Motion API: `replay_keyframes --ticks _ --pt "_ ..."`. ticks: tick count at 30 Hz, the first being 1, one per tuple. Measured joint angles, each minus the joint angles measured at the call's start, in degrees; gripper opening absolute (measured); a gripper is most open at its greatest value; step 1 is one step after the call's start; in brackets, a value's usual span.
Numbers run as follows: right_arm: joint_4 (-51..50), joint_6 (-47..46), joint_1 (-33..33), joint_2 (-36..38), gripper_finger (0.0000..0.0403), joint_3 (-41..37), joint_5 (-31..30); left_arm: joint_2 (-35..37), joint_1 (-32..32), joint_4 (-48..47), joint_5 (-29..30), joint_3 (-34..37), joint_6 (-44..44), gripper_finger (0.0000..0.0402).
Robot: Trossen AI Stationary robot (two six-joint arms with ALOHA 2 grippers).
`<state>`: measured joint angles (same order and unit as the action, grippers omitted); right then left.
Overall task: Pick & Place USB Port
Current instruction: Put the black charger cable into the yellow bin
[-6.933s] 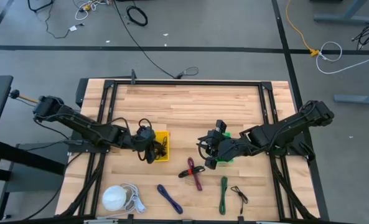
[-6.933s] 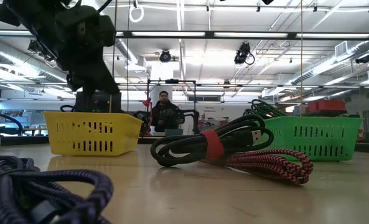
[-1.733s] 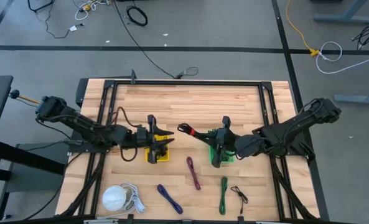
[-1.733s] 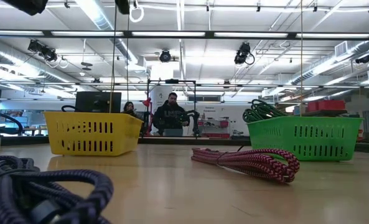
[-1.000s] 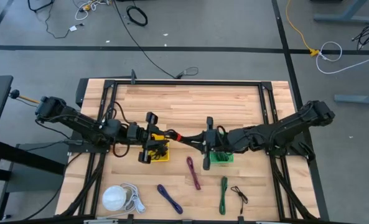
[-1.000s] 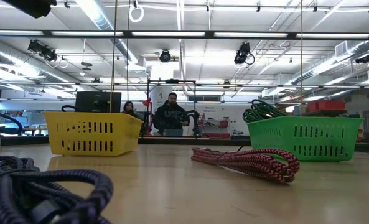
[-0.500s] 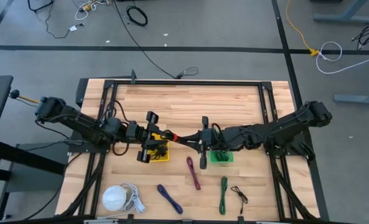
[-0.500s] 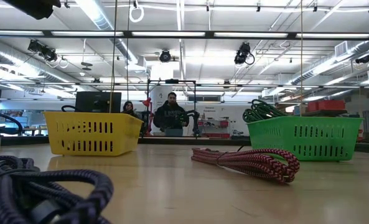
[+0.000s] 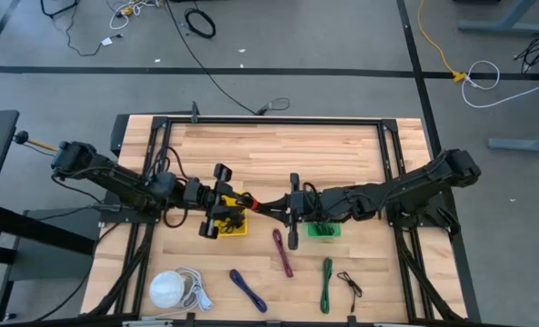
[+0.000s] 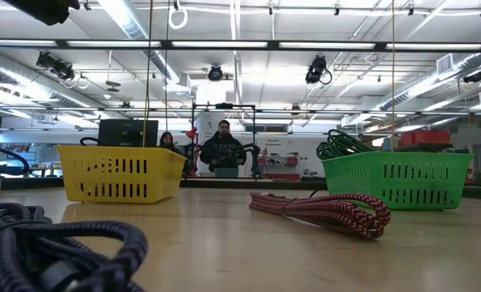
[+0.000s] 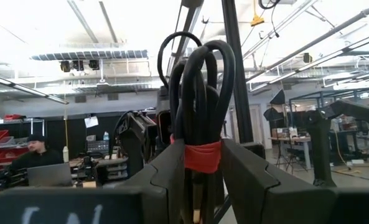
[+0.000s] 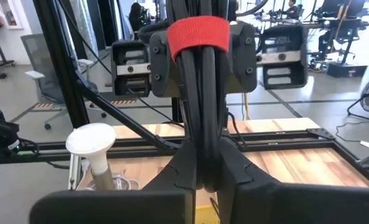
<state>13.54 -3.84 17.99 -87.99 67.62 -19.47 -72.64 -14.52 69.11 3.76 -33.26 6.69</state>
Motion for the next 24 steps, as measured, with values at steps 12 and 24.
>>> replay_keyframes --ticks 12,24 --pt "0.8 -0.2 -0.1 -1.3 0.0020 0.0 0.7 0.0 0.4 -0.4 0.8 -0.1 0.4 0.0110" --pt "-1.4 -1.1 -0.2 -1.4 0.0020 0.0 0.7 0.0 0.4 -0.7 3.9 -0.1 3.0 0.0110"
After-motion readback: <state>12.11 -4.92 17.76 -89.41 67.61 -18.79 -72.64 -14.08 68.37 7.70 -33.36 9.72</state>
